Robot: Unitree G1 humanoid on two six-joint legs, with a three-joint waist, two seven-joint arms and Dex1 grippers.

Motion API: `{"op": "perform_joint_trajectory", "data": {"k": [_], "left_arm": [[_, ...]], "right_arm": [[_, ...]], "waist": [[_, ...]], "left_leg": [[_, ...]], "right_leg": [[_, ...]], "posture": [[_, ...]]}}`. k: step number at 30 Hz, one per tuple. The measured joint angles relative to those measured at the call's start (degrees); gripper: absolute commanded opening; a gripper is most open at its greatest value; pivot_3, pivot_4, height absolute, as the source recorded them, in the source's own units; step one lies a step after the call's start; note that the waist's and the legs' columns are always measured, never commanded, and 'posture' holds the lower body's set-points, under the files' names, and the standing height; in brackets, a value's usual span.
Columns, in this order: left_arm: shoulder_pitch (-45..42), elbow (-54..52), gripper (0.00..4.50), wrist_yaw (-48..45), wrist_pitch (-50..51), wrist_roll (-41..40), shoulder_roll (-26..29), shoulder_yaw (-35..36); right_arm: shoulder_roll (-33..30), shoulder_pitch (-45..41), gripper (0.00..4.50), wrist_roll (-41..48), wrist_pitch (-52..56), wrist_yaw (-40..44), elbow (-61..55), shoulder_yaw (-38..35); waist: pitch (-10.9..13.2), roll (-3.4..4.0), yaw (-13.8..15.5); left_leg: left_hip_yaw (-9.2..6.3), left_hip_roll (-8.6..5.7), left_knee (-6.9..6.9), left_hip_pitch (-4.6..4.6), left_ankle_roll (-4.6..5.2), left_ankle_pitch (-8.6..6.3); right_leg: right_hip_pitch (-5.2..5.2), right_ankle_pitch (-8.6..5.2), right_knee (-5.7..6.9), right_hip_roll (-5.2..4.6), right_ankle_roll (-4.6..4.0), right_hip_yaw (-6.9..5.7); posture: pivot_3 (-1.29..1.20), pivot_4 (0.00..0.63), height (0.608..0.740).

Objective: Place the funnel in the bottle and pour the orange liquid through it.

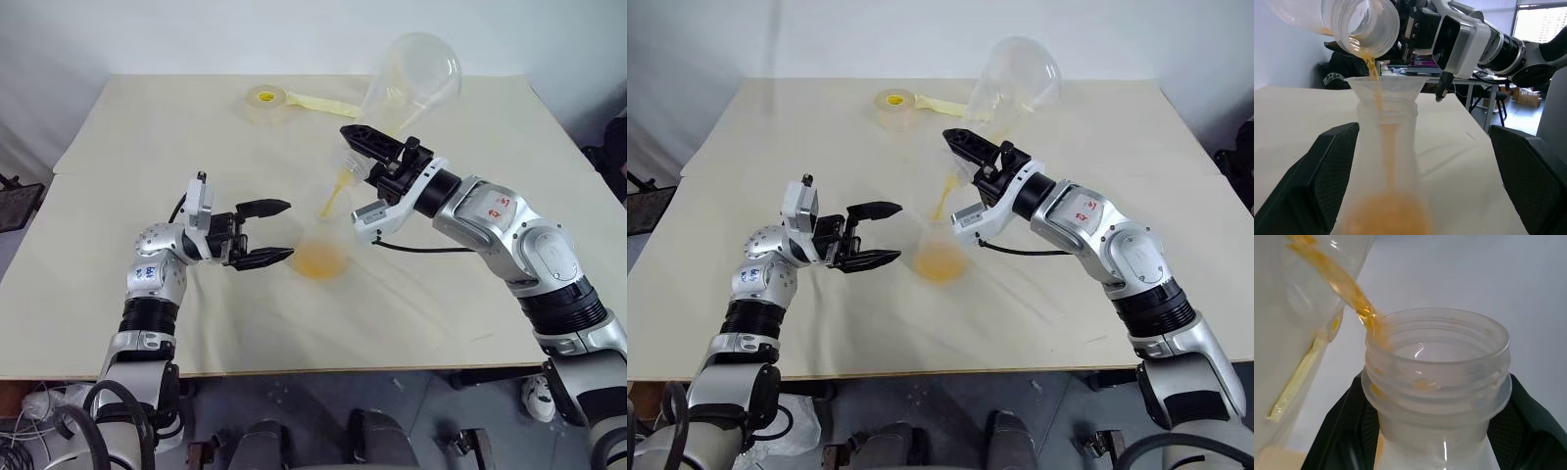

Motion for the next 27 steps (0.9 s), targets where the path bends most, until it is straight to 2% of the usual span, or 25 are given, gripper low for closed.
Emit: {"op": "perform_joint_trajectory", "data": {"k": [27], "left_arm": [[0.0,0.2,4.50,0.9,-0.2,0.3,-0.2,0.0]], "right_arm": [[0.5,0.0,2.46,-2.2,-2.5,-2.7,1.0,0.0]], "waist": [[0.0,0.00,0.0]], "left_leg": [[0.00,0.00,0.00,0.00,0.00,0.00]], "right_leg": [[0.00,0.00,0.00,0.00,0.00,0.00]], "posture": [[0.00,0.150,0.740]]}}
